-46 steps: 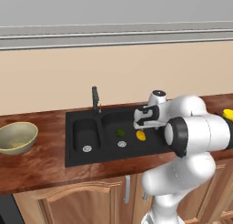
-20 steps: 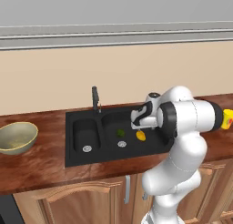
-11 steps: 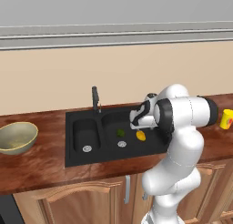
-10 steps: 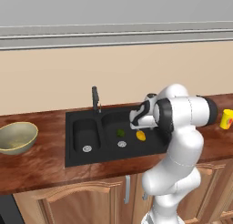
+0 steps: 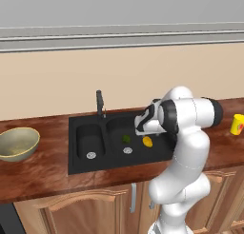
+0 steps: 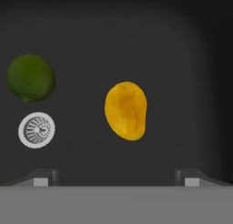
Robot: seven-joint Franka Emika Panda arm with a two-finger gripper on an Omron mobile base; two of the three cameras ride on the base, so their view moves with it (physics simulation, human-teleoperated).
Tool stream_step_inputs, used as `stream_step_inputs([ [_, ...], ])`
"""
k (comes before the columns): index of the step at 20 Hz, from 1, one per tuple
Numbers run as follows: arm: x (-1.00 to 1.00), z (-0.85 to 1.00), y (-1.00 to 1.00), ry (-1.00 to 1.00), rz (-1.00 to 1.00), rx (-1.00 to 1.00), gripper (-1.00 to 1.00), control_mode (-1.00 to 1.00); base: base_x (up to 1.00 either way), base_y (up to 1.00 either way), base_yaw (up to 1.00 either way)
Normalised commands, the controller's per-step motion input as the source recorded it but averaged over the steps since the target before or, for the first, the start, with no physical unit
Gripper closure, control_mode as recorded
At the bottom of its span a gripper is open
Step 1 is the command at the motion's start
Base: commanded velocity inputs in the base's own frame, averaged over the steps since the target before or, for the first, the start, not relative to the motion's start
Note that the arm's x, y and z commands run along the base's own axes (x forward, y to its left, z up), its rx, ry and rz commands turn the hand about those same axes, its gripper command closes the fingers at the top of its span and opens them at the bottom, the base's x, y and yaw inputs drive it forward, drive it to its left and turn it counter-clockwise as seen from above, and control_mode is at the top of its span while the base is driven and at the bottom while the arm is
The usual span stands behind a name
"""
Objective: Remove the lime and mango from the sink. Then move the bowl and cup from the counter to the sink for washing.
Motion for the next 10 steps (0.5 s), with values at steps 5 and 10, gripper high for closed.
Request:
stream_step_inputs([
  [5, 0.12, -0.11, -0.02, 0.00, 0.00, 0.00, -1.00, -1.00, 0.00, 0.00, 0.00],
  [10, 0.13, -0.10, -0.03, 0.00, 0.00, 0.00, -1.00, -1.00, 0.00, 0.00, 0.00],
])
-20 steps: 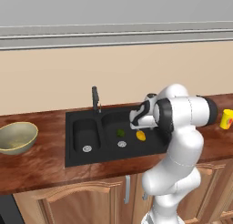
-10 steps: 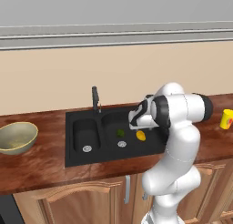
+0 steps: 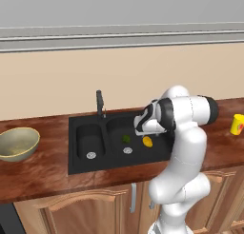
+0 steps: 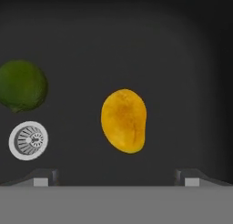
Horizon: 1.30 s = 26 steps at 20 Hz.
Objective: Remove the lime and mango from the sink. Then move the bowl and cup from the counter to the sink for washing.
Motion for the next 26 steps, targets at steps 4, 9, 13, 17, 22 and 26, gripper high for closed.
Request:
stream_step_inputs([
  [4, 0.12, -0.09, -0.01, 0.00, 0.00, 0.00, -1.00, -1.00, 0.00, 0.00, 0.00],
  [9, 0.13, -0.09, -0.01, 0.00, 0.00, 0.00, -1.00, -1.00, 0.00, 0.00, 0.00],
  [13, 0.09, -0.10, -0.02, 0.00, 0.00, 0.00, -1.00, -1.00, 0.00, 0.00, 0.00],
  [17, 0.03, -0.11, 0.00, 0.00, 0.00, 0.00, -1.00, -1.00, 0.00, 0.00, 0.00],
  [22, 0.03, -0.16, 0.00, 0.00, 0.00, 0.00, -1.00, -1.00, 0.00, 0.00, 0.00],
  [26, 0.04, -0.14, 0.00, 0.00, 0.00, 0.00, -1.00, -1.00, 0.00, 0.00, 0.00],
])
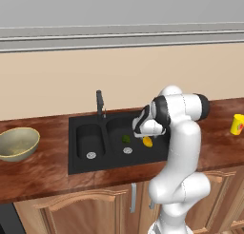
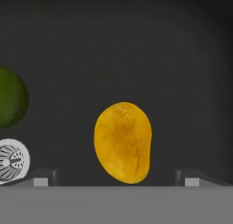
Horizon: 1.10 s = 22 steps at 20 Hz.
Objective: Remove the lime and mango from the sink. Then move the bowl and cup from the counter to the sink for washing.
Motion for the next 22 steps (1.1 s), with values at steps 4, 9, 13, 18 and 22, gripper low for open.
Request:
stream_step_inputs([
  [4, 0.06, -0.13, 0.00, 0.00, 0.00, 0.00, -1.00, -1.00, 0.00, 0.00, 0.00],
  [9, 0.05, -0.13, -0.01, 0.00, 0.00, 0.00, -1.00, -1.00, 0.00, 0.00, 0.00],
  [13, 0.07, -0.11, -0.03, 0.00, 0.00, 0.00, -1.00, -1.00, 0.00, 0.00, 0.00],
  [18, 0.08, -0.13, -0.04, 0.00, 0.00, 0.00, -1.00, -1.00, 0.00, 0.00, 0.00],
  [22, 0.07, -0.13, -0.04, 0.00, 0.00, 0.00, -1.00, -1.00, 0.00, 0.00, 0.00],
])
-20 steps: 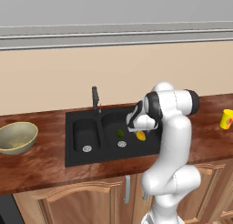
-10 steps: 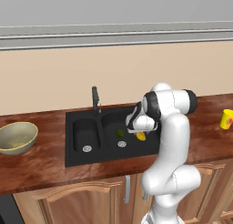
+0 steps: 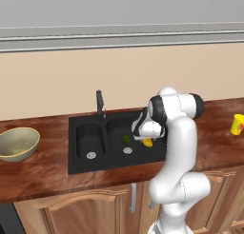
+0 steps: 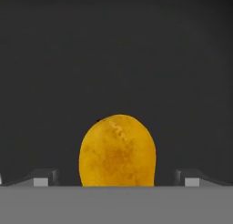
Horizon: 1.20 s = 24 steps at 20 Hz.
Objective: Remove the lime and mango from the sink. Then move the bowl and cup from the counter to the sink for washing.
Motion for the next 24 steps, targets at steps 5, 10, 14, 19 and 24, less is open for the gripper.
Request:
stream_step_inputs([
  [5, 0.07, -0.13, -0.03, 0.00, 0.00, 0.00, -1.00, -1.00, 0.00, 0.00, 0.00],
  [10, 0.06, -0.14, -0.03, 0.00, 0.00, 0.00, -1.00, -1.00, 0.00, 0.00, 0.00],
  [14, 0.04, -0.13, -0.02, 0.00, 0.00, 0.00, -1.00, -1.00, 0.00, 0.00, 0.00],
  [19, 0.01, -0.13, -0.01, 0.00, 0.00, 0.00, 1.00, -1.00, 0.00, 0.00, 0.00],
  [24, 0.02, -0.07, -0.02, 0.00, 0.00, 0.00, 1.00, -1.00, 0.00, 0.00, 0.00],
])
